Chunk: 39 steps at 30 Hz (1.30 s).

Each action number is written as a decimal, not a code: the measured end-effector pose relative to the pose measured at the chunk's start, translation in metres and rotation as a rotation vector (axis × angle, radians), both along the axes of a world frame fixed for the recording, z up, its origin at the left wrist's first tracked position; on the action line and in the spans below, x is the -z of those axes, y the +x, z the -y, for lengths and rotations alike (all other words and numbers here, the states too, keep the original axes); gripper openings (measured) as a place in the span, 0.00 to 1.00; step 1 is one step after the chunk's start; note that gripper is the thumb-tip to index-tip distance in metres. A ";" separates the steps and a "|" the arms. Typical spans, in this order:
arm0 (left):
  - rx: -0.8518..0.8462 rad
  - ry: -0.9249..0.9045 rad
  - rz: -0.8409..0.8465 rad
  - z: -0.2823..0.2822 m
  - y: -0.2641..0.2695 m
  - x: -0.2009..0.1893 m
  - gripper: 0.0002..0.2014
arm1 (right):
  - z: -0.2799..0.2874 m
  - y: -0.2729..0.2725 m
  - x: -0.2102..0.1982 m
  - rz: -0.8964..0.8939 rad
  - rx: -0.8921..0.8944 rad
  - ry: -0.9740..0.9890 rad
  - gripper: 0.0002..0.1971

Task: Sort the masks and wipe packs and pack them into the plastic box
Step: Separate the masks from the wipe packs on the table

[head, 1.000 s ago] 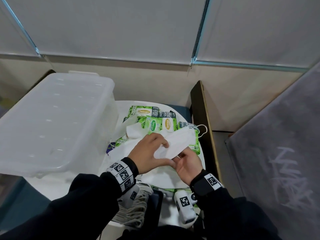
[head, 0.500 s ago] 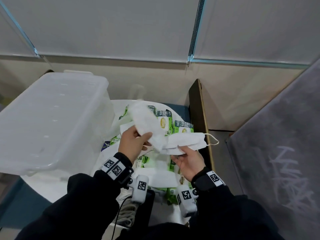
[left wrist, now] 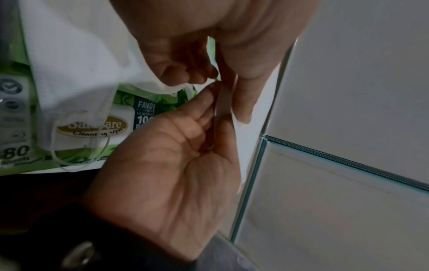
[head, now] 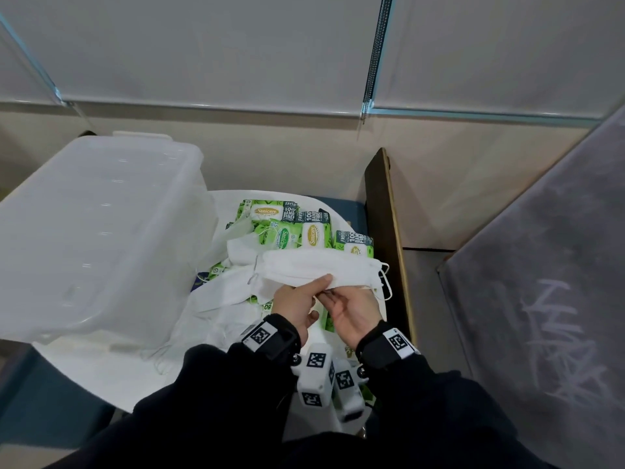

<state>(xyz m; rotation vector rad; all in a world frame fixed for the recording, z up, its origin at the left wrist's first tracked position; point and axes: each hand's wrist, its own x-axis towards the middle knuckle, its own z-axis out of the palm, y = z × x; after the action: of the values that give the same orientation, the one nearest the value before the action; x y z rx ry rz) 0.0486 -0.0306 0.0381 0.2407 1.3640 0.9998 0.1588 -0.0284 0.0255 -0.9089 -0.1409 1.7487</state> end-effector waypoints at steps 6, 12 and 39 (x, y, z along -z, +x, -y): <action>-0.044 0.002 0.074 -0.006 -0.009 0.005 0.44 | 0.000 -0.006 -0.001 -0.011 -0.066 0.053 0.22; 0.031 0.098 0.158 -0.013 -0.043 -0.007 0.15 | -0.008 -0.009 -0.011 -0.010 0.043 -0.020 0.20; 0.505 -0.025 -0.308 -0.040 -0.199 0.015 0.11 | 0.036 0.096 -0.009 0.728 -0.283 -0.314 0.17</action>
<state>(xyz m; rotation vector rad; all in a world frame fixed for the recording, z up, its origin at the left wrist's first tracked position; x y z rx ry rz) -0.1505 0.0093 0.0229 0.7061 1.4883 0.5342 0.2550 -0.0642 0.0343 -1.8054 -0.4957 1.6373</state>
